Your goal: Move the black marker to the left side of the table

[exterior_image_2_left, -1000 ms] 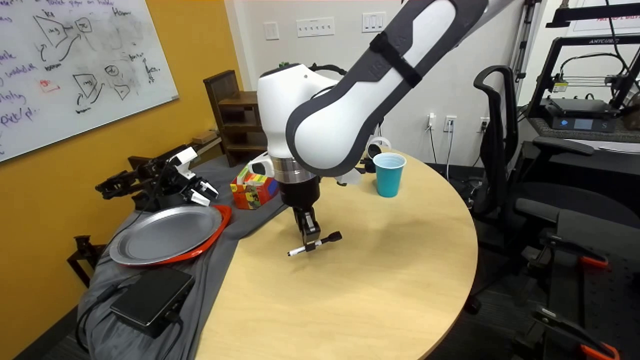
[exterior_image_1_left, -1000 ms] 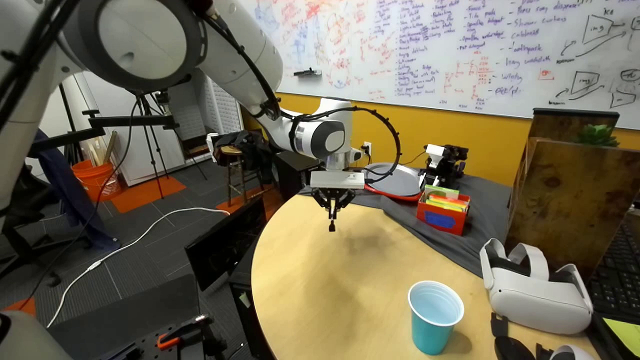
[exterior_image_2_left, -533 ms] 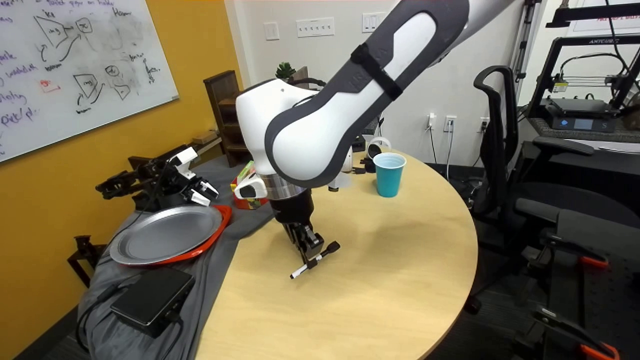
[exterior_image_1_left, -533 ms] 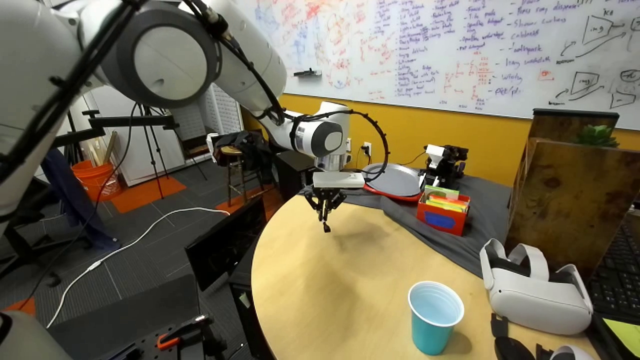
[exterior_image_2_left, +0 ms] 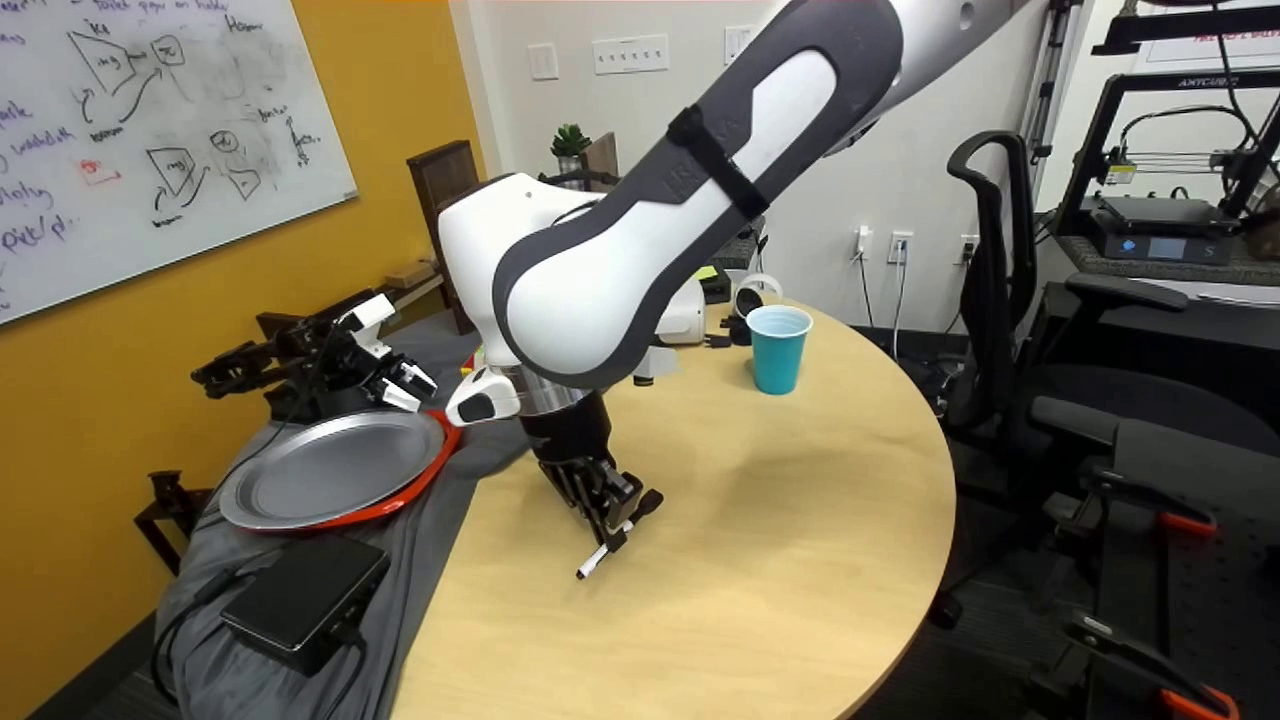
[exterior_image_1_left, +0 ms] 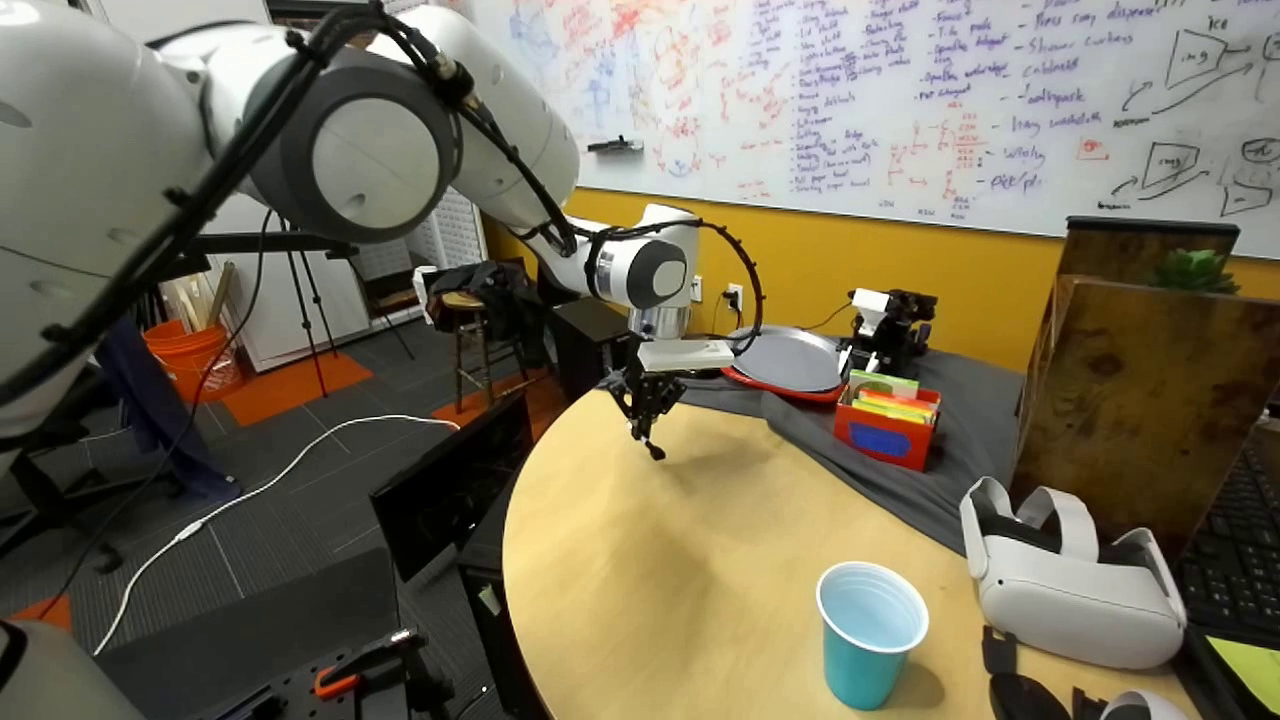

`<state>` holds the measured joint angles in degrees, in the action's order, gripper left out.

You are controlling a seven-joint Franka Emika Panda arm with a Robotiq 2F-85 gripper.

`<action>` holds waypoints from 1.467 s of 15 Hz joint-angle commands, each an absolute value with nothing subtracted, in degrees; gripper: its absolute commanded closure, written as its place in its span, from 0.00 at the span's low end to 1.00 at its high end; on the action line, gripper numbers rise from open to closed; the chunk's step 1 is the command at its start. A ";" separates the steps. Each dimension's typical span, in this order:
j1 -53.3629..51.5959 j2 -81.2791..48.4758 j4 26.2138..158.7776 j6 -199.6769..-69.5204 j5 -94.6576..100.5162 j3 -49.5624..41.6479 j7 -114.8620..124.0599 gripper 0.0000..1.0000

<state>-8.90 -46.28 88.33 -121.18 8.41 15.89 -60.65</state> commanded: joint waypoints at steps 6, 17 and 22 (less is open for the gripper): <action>-11.15 -49.00 84.54 -122.47 11.16 14.92 -66.33 0.97; -10.96 -49.39 85.21 -127.90 10.61 15.49 -67.52 0.52; -10.49 -48.93 85.55 -127.87 9.83 15.65 -66.99 0.15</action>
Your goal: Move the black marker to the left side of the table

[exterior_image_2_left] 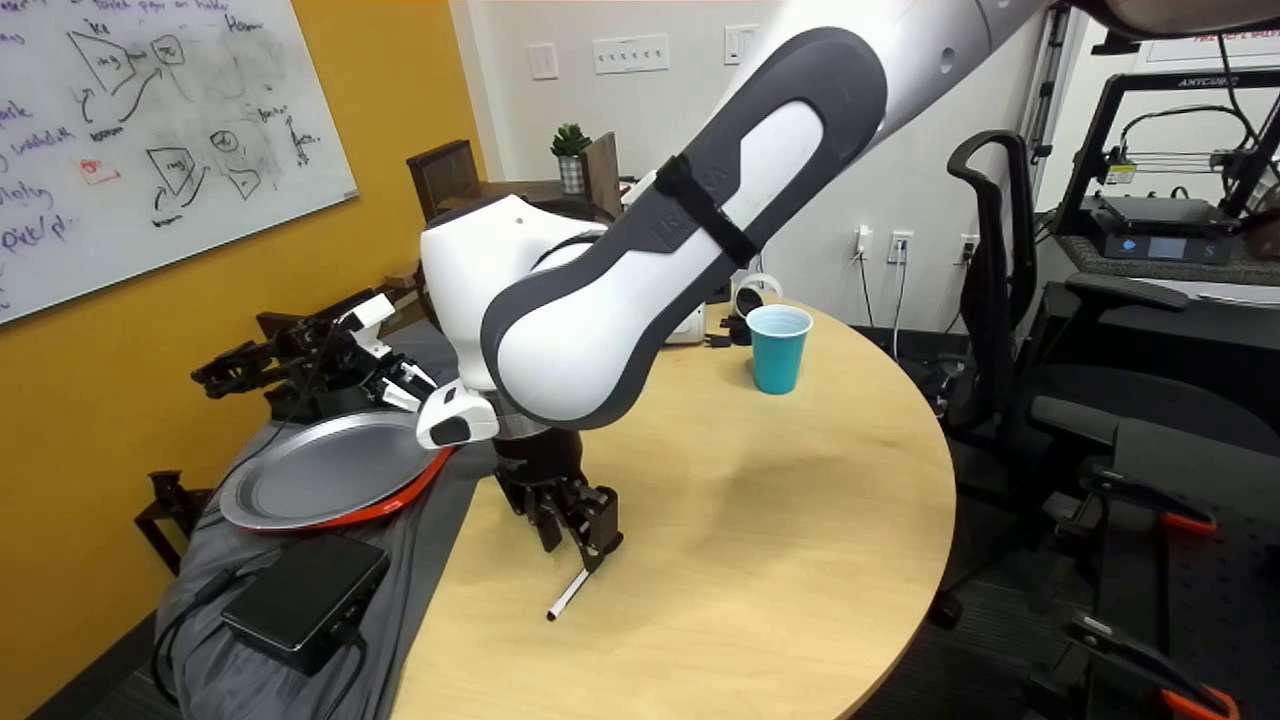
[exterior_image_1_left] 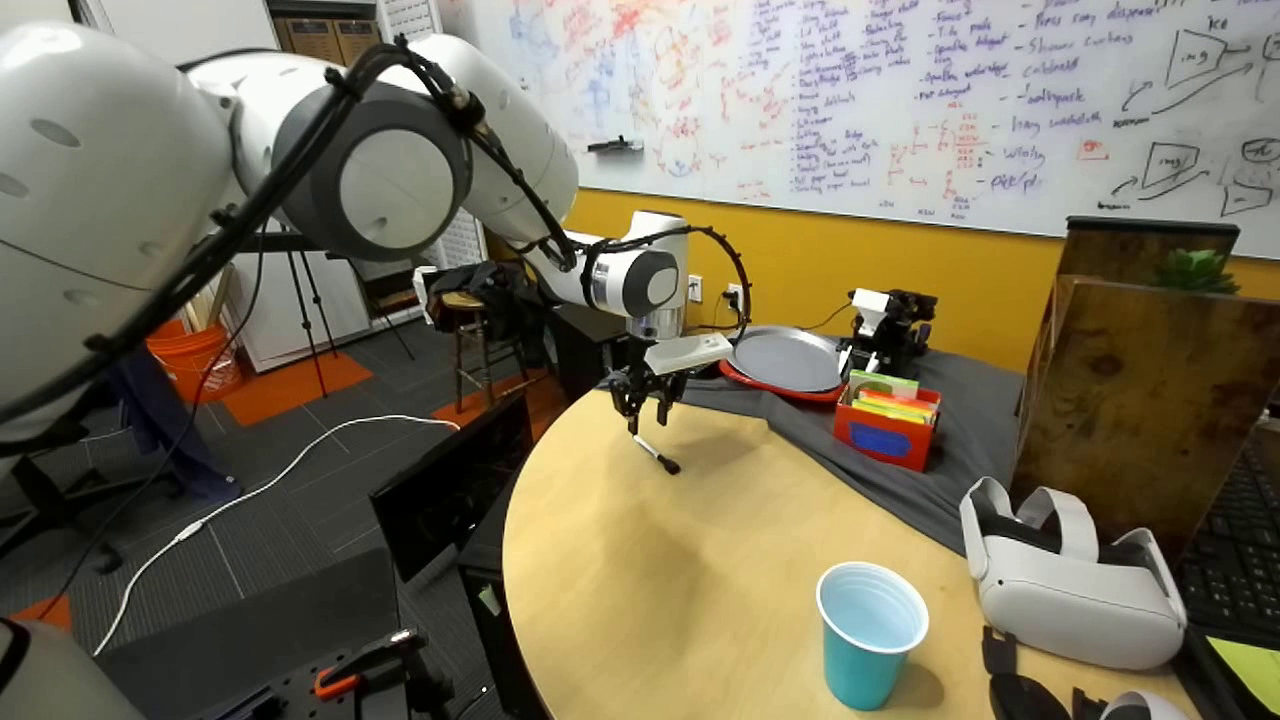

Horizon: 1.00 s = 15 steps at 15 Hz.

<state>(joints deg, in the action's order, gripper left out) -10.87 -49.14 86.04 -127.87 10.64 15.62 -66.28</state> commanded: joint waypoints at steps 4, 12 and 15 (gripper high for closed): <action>-9.10 -47.30 87.01 -129.62 7.94 15.89 -65.81 0.00; -4.83 -40.92 93.90 -141.02 2.34 15.64 -60.04 0.00; -3.39 -37.63 98.38 -146.66 1.03 15.06 -55.77 0.00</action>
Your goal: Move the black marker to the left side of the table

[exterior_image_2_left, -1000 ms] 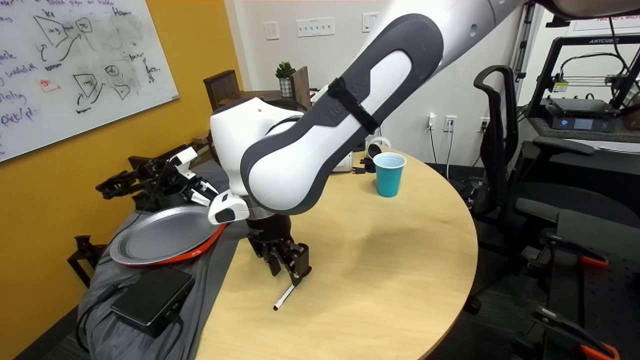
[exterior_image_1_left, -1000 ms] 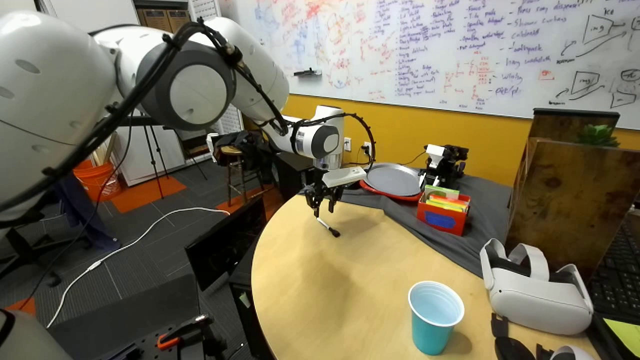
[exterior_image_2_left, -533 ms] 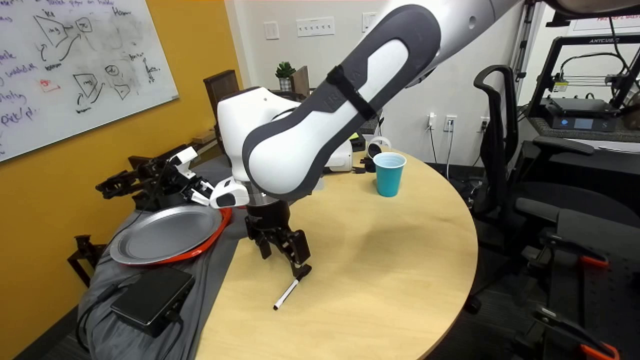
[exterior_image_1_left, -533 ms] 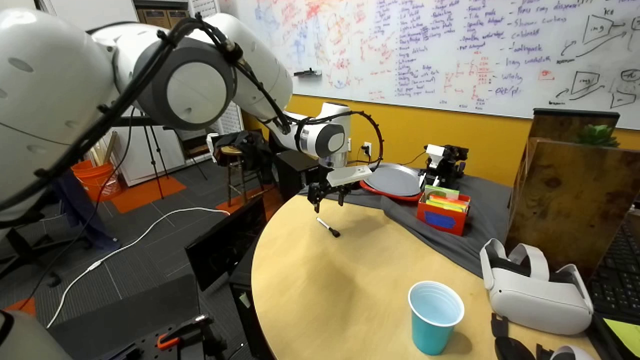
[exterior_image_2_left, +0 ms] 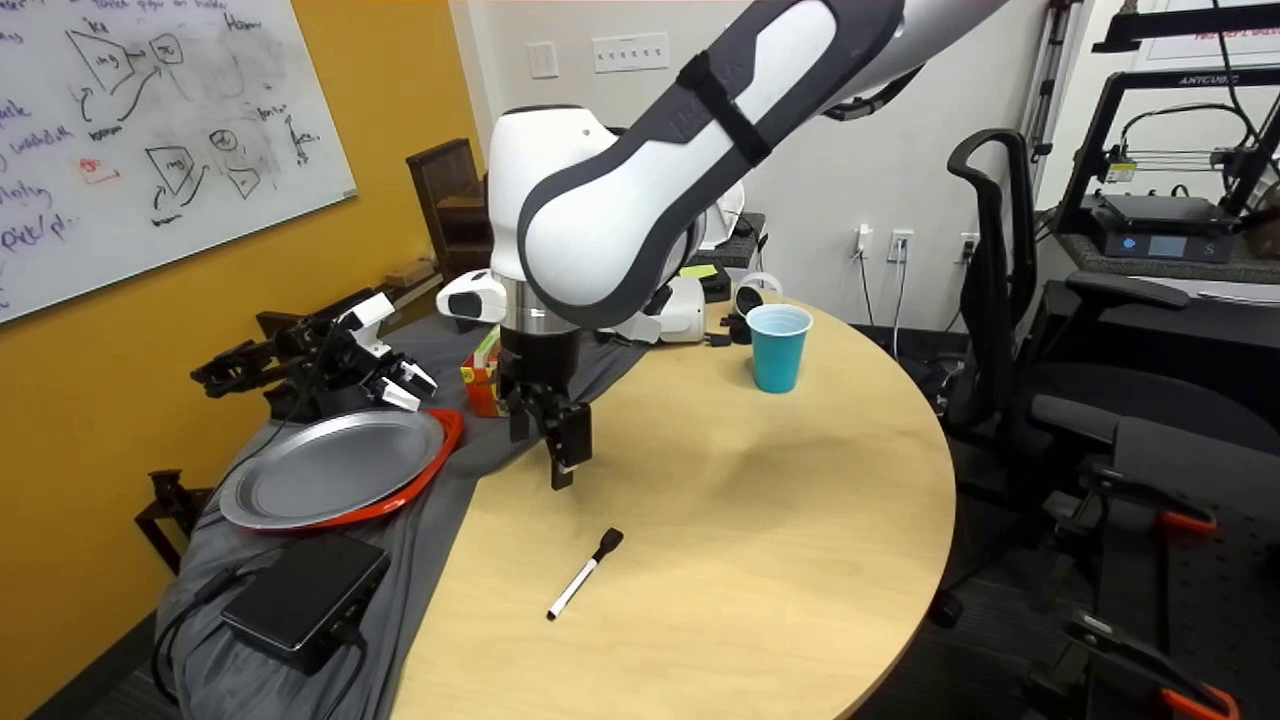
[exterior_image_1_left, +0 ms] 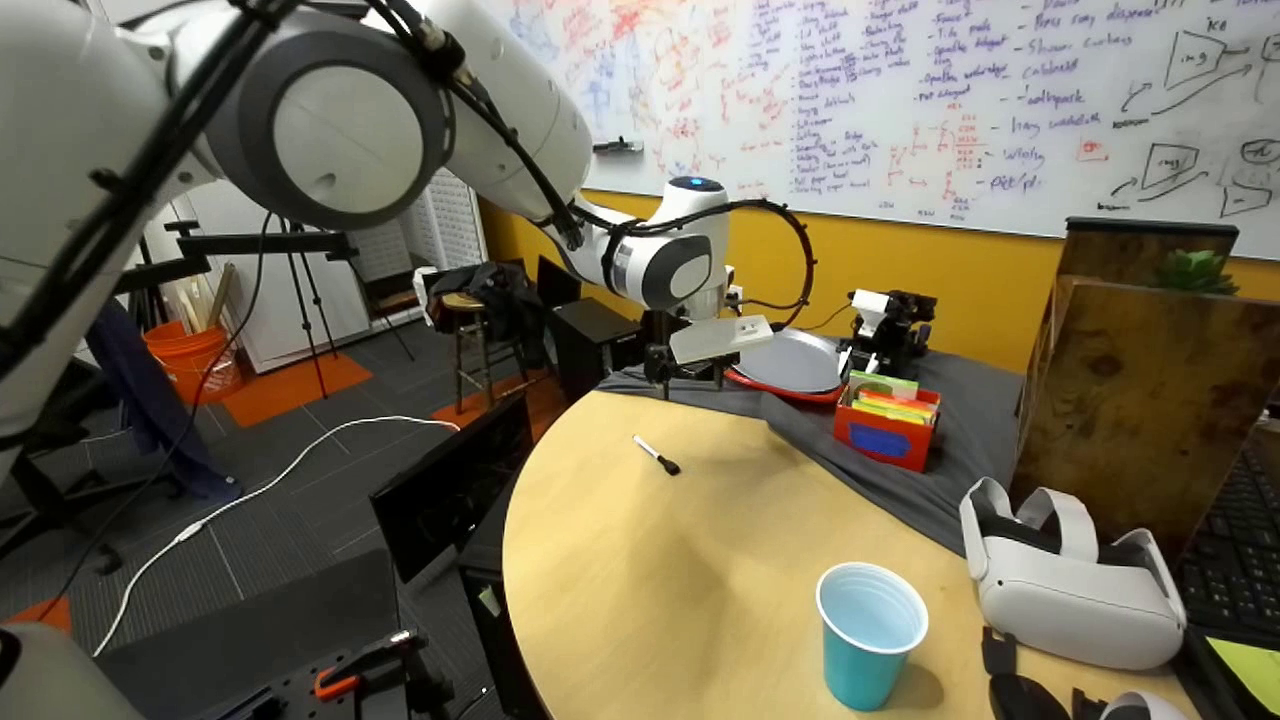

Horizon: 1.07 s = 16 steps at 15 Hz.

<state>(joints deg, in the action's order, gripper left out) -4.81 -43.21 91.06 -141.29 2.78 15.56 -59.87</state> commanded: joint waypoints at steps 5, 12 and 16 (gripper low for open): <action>-0.85 -32.53 105.79 -155.63 0.70 14.55 -48.18 0.00; 3.14 -28.27 112.26 -160.86 0.12 16.42 -45.80 0.00; 2.43 -30.56 109.49 -159.26 1.39 15.72 -46.36 0.00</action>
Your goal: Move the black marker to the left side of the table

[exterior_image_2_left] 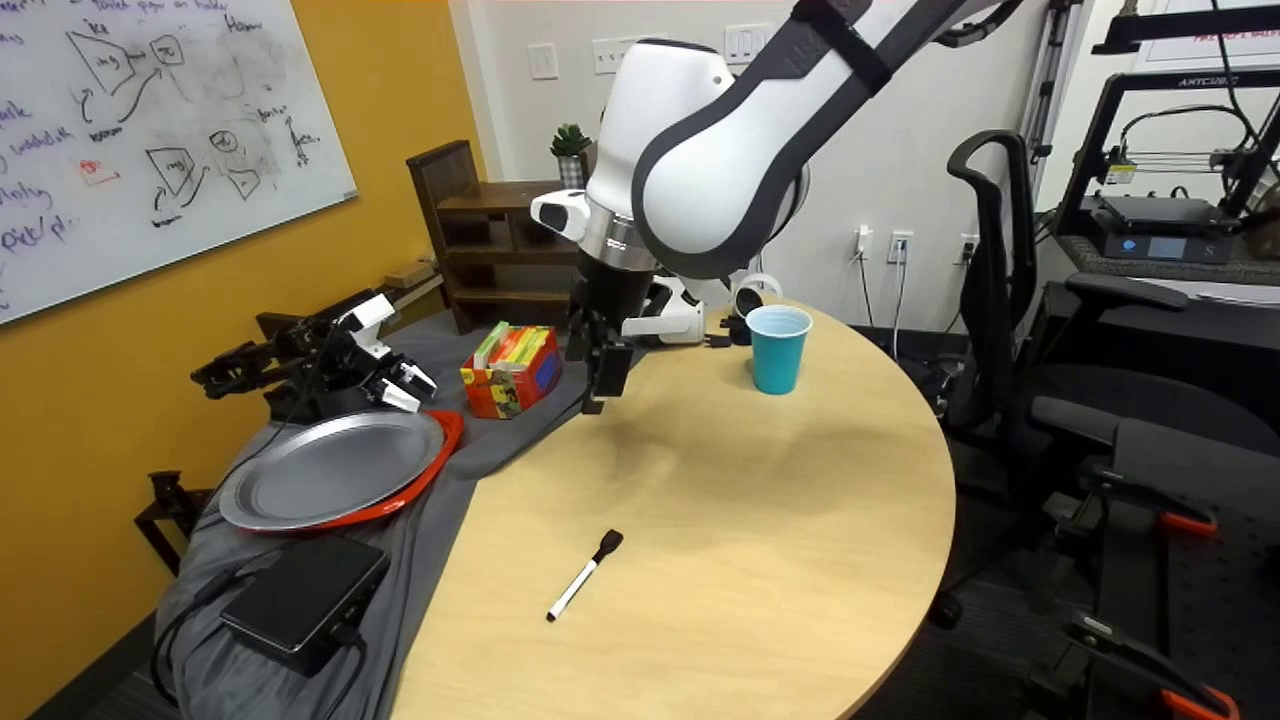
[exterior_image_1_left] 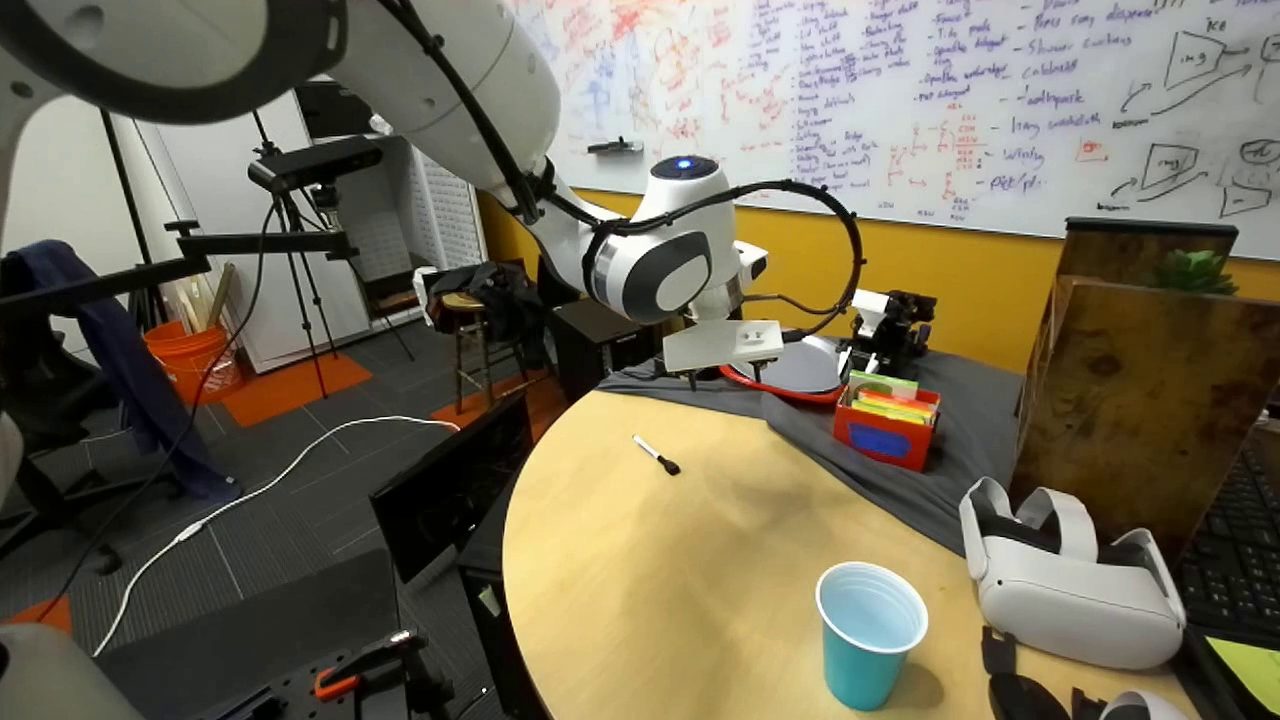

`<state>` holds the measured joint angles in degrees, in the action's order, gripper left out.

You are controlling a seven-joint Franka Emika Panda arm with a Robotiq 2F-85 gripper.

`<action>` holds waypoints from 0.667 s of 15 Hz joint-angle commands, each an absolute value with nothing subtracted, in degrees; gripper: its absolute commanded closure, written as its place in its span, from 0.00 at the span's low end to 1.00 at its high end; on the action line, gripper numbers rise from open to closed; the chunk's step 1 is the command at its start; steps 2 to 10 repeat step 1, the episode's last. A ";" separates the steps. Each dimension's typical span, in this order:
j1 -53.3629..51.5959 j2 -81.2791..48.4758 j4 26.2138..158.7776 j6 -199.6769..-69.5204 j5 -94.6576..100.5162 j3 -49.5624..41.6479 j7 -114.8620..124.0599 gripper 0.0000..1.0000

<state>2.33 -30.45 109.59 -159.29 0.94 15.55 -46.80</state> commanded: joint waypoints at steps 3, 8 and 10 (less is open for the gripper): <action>2.47 -30.48 109.58 -159.26 1.36 15.77 -46.37 0.00; 2.47 -30.48 109.58 -159.26 1.36 15.77 -46.37 0.00; 2.47 -30.48 109.58 -159.26 1.36 15.77 -46.37 0.00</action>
